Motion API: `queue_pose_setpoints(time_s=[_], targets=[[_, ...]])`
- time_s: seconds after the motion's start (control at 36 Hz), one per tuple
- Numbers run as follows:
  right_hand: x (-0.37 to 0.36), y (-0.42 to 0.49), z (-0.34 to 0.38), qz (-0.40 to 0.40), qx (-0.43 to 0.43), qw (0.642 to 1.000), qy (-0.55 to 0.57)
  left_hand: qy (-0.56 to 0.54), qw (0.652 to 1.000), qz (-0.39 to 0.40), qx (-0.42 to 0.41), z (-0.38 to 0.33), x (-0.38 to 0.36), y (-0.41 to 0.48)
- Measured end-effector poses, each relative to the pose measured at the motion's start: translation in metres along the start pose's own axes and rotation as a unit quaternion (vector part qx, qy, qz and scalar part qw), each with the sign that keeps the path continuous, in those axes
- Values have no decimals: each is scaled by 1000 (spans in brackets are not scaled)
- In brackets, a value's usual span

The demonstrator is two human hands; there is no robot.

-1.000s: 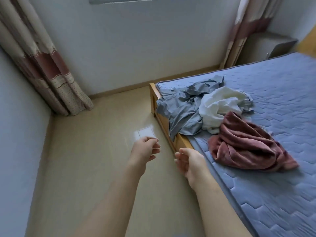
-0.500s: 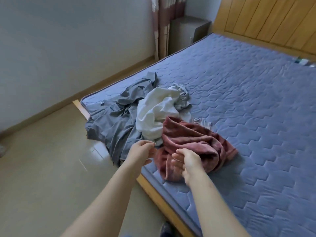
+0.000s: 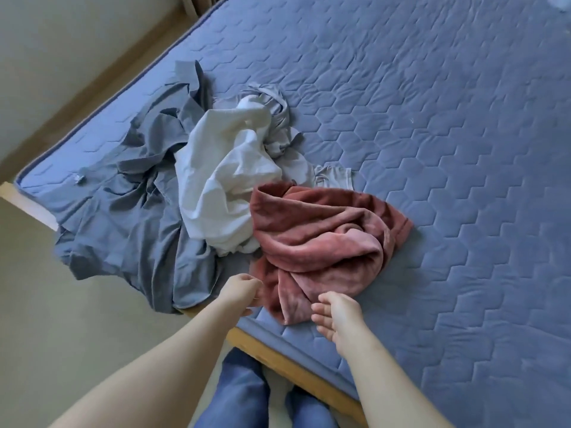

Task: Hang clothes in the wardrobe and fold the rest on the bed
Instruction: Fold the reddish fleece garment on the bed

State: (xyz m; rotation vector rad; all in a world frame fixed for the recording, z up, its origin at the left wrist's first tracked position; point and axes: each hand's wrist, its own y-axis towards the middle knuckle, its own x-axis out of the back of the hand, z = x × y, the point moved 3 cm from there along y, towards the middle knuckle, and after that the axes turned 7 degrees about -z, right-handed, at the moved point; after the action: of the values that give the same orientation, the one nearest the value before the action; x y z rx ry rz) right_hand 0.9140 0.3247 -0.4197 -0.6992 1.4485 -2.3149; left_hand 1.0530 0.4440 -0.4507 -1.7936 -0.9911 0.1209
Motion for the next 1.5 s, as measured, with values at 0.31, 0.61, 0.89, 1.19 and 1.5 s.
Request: queue_pose_setpoints(time_s=[0.31, 0.61, 0.89, 1.19, 1.5], targets=[[-40, 66, 10, -40, -68, 995, 67, 30, 997, 0, 74, 3, -13, 104], [-25, 94, -22, -76, -92, 988, 93, 38, 997, 59, 32, 15, -43, 155], [-17, 66, -22, -47, -70, 993, 86, 146, 975, 164, 34, -5, -45, 79], [29, -1, 10, -7, 53, 992, 114, 72, 986, 58, -137, -73, -32, -17], [83, -92, 44, 48, 426, 903, -20, 59, 943, 17, -328, -117, -60, -142]])
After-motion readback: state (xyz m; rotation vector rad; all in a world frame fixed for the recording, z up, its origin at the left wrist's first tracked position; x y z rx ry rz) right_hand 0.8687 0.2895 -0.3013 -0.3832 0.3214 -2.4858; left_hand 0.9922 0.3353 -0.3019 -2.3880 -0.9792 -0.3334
